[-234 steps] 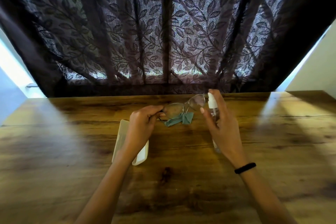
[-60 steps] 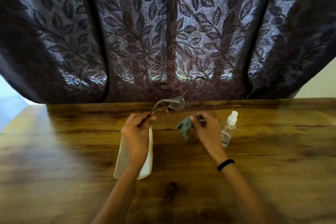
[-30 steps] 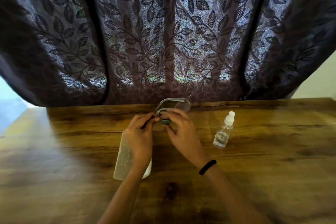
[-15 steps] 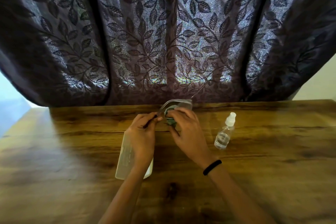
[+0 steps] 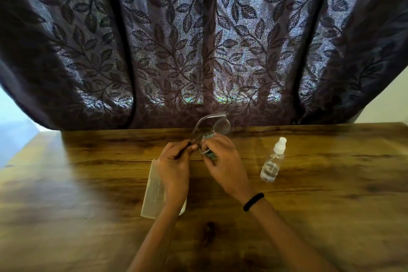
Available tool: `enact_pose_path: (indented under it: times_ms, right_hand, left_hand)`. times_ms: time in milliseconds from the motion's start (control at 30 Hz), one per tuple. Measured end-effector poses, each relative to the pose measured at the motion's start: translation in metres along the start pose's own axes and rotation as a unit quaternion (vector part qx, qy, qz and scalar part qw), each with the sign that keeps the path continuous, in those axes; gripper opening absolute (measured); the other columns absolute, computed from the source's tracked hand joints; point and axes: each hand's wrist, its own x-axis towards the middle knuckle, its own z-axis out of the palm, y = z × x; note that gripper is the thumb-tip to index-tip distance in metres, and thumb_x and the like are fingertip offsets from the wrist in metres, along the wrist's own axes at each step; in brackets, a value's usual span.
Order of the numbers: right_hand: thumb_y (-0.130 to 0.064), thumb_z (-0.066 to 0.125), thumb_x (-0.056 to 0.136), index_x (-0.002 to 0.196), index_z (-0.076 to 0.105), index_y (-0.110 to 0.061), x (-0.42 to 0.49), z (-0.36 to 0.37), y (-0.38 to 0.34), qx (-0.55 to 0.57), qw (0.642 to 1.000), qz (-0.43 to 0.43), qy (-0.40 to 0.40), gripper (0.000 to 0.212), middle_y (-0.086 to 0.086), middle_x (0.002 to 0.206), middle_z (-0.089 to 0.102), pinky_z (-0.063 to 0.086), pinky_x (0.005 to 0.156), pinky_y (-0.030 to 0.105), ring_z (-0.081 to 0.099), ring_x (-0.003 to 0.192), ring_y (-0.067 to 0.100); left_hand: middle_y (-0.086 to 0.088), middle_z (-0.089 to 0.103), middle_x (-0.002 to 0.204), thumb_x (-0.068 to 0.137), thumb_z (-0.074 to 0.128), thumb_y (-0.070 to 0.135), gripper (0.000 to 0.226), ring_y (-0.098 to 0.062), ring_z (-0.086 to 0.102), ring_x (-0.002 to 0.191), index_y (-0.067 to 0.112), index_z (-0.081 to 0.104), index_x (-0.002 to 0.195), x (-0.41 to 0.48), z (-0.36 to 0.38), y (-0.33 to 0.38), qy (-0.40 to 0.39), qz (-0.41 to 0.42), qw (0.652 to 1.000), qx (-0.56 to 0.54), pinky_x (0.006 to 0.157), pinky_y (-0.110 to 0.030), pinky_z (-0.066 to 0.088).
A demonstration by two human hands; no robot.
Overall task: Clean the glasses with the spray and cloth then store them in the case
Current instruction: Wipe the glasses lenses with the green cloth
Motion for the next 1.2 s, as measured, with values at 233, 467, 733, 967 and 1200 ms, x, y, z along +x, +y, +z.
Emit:
enact_pose_path:
  times_ms: [233, 467, 733, 967, 1200]
  right_hand:
    - [-0.029, 0.063, 0.081, 0.094, 0.052, -0.01, -0.002, -0.003, 0.009, -0.129, 0.989, -0.031, 0.063, 0.026, 0.011, 0.095, 0.066, 0.033, 0.102, 0.035, 0.046, 0.107, 0.018]
    - [-0.013, 0.06, 0.084, 0.107, 0.047, -0.006, -0.005, 0.004, 0.003, -0.098, 0.994, -0.036, 0.041, 0.027, 0.016, 0.11, 0.065, 0.034, 0.106, 0.036, 0.058, 0.11, 0.026]
    - [0.009, 0.055, 0.081, 0.139, 0.028, -0.004, -0.008, 0.005, -0.007, 0.018, 0.999, -0.013, 0.035, 0.065, 0.014, 0.123, 0.06, 0.043, 0.101, 0.039, 0.044, 0.118, 0.01]
    - [-0.017, 0.061, 0.085, 0.133, 0.032, 0.009, -0.003, 0.001, 0.004, -0.162, 0.984, -0.054, 0.045, 0.061, 0.009, 0.107, 0.07, 0.024, 0.112, 0.033, 0.064, 0.104, 0.017]
    - [-0.016, 0.046, 0.092, 0.132, 0.033, 0.012, -0.005, 0.003, 0.002, -0.133, 0.986, -0.059, 0.075, 0.05, 0.011, 0.11, 0.069, 0.024, 0.112, 0.032, 0.063, 0.106, 0.019]
  left_hand:
    - [0.014, 0.065, 0.079, 0.07, 0.072, -0.002, 0.037, 0.004, 0.063, 0.074, 0.033, 0.068, 0.08, 0.007, 0.0, 0.005, 0.0, -0.009, 1.0, -0.017, 0.07, -0.013, 0.051]
    - [0.016, 0.065, 0.08, 0.07, 0.072, -0.002, 0.033, 0.005, 0.064, 0.074, 0.027, 0.069, 0.083, 0.008, 0.0, 0.007, 0.008, -0.013, 1.0, -0.01, 0.07, -0.01, 0.05]
    - [0.013, 0.063, 0.078, 0.07, 0.071, -0.003, 0.028, 0.007, 0.062, 0.071, 0.018, 0.069, 0.088, 0.004, 0.003, 0.012, 0.011, -0.016, 1.0, -0.005, 0.066, -0.009, 0.049]
    - [0.003, 0.067, 0.079, 0.07, 0.072, -0.001, 0.022, 0.002, 0.063, 0.073, 0.013, 0.072, 0.086, 0.008, 0.002, 0.014, 0.012, -0.013, 1.0, -0.001, 0.069, -0.011, 0.05]
    - [0.009, 0.067, 0.079, 0.07, 0.073, 0.002, 0.025, -0.001, 0.064, 0.074, 0.019, 0.071, 0.088, 0.007, 0.005, 0.017, 0.013, -0.004, 1.0, 0.013, 0.069, -0.015, 0.051]
